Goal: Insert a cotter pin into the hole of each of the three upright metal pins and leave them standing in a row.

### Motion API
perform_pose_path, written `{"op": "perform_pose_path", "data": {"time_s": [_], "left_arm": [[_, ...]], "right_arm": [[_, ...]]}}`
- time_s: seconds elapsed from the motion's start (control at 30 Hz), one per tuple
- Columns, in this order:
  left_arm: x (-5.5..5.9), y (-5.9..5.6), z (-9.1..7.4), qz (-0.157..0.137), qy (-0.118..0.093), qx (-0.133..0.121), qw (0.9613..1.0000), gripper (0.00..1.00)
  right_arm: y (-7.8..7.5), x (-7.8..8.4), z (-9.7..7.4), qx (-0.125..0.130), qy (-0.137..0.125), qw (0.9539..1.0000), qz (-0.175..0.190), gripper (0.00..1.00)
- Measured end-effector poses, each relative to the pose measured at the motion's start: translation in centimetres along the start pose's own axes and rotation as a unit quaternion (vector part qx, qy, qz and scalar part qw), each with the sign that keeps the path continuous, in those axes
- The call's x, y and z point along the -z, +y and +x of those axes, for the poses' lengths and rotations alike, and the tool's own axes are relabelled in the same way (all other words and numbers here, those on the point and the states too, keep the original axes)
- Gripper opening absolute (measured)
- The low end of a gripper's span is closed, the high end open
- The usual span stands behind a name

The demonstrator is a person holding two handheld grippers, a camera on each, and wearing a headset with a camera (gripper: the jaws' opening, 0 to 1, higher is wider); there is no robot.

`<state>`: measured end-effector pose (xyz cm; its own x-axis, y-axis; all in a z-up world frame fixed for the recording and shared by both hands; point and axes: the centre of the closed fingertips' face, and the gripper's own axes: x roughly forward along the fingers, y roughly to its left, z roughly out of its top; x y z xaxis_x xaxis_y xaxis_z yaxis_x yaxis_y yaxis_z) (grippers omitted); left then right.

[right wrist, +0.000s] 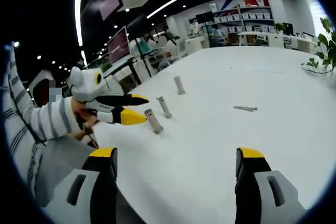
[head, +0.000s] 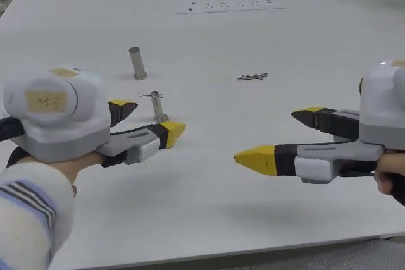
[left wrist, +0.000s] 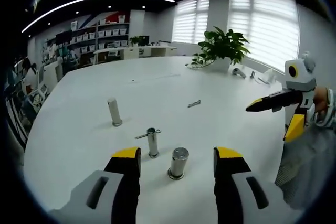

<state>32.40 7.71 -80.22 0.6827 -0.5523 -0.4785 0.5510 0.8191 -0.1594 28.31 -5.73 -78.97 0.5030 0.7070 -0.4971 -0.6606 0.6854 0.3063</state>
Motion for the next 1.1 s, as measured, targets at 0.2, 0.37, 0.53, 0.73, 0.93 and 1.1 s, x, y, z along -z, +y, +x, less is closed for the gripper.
{"op": "perform_pose_path", "data": {"time_s": [0.2, 0.37, 0.53, 0.73, 0.93, 1.1], "left_arm": [[0.1, -1.5, -0.2, -0.029, -0.012, 0.04, 0.9987, 0.87], [1.0, -1.6, -0.4, -0.027, 0.005, 0.037, 0.9989, 0.89], [1.0, -2.8, -0.9, -0.018, 0.006, 0.062, 0.9979, 1.0], [1.9, -3.0, -0.9, -0.018, 0.025, 0.069, 0.9971, 0.99], [0.8, -3.8, -1.1, -0.043, -0.002, 0.088, 0.9952, 0.99], [0.5, -3.7, -1.3, -0.049, -0.008, 0.088, 0.9949, 0.99]], "right_arm": [[0.2, 0.2, 0.2, -0.007, 0.003, 1.0, 0.003, 0.94], [0.2, 0.3, 0.1, -0.009, 0.01, 0.9999, -0.001, 0.94], [-0.1, -0.2, -0.2, -0.009, 0.014, 0.9998, -0.012, 0.94], [-1.4, -1.0, -0.4, -0.01, 0.048, 0.9968, -0.064, 0.93], [-2.9, -2.2, -0.3, -0.018, 0.079, 0.9907, -0.11, 0.9], [-4.5, -2.8, 0.1, -0.026, 0.125, 0.9761, -0.176, 0.87]]}}
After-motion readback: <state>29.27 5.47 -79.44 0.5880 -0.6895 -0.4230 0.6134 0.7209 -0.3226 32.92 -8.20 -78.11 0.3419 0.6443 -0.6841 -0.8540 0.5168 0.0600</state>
